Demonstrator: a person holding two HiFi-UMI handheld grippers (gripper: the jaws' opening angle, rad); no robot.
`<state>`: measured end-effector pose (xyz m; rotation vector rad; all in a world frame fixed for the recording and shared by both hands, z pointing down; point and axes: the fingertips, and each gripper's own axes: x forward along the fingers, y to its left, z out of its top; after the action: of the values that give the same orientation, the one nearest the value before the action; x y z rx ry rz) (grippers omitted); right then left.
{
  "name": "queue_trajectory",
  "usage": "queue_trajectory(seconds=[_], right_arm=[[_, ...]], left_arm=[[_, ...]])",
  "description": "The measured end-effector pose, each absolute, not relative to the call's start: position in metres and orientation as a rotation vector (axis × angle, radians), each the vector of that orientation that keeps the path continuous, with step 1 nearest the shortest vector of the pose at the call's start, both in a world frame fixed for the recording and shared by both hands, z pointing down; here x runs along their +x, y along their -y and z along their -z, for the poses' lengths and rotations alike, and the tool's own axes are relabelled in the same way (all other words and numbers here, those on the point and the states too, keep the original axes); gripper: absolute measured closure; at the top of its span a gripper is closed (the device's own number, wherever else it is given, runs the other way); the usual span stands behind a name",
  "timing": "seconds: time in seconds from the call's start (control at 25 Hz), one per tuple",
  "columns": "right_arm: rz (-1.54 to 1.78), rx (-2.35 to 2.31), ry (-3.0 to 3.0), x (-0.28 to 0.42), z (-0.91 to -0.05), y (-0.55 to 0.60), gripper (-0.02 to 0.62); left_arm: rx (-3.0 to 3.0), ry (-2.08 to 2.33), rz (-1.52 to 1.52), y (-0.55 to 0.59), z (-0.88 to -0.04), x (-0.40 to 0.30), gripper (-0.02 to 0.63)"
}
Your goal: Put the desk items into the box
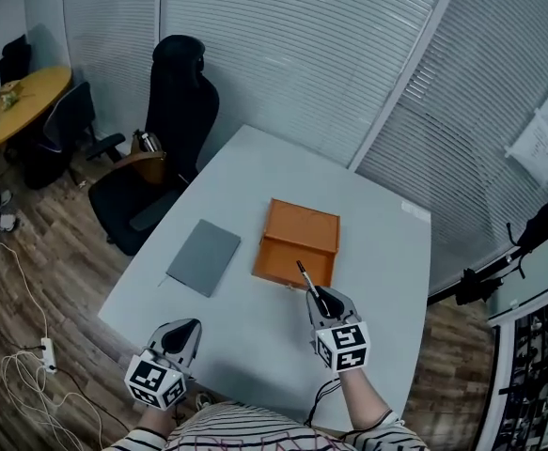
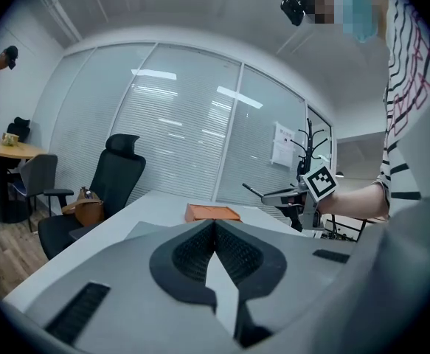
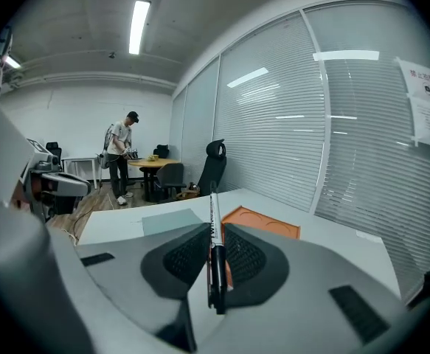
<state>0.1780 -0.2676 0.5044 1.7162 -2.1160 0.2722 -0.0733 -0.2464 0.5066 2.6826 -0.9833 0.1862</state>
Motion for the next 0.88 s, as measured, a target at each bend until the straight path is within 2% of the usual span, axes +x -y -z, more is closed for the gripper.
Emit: queue_trajectory(seconds=[0.4, 0.88], right_arm=[[-0.180, 1.633, 2.091, 0.199, -0.512, 0.314, 0.526], [-0.169, 1.436, 2.004, 0.202, -0.572, 0.366, 0.526]], left_arm=[[2.687, 0.957, -0.217, 0.252, -0.511, -0.050, 0.583], [2.678, 0.992, -0.212, 0.266, -0.513, -0.043, 0.583]])
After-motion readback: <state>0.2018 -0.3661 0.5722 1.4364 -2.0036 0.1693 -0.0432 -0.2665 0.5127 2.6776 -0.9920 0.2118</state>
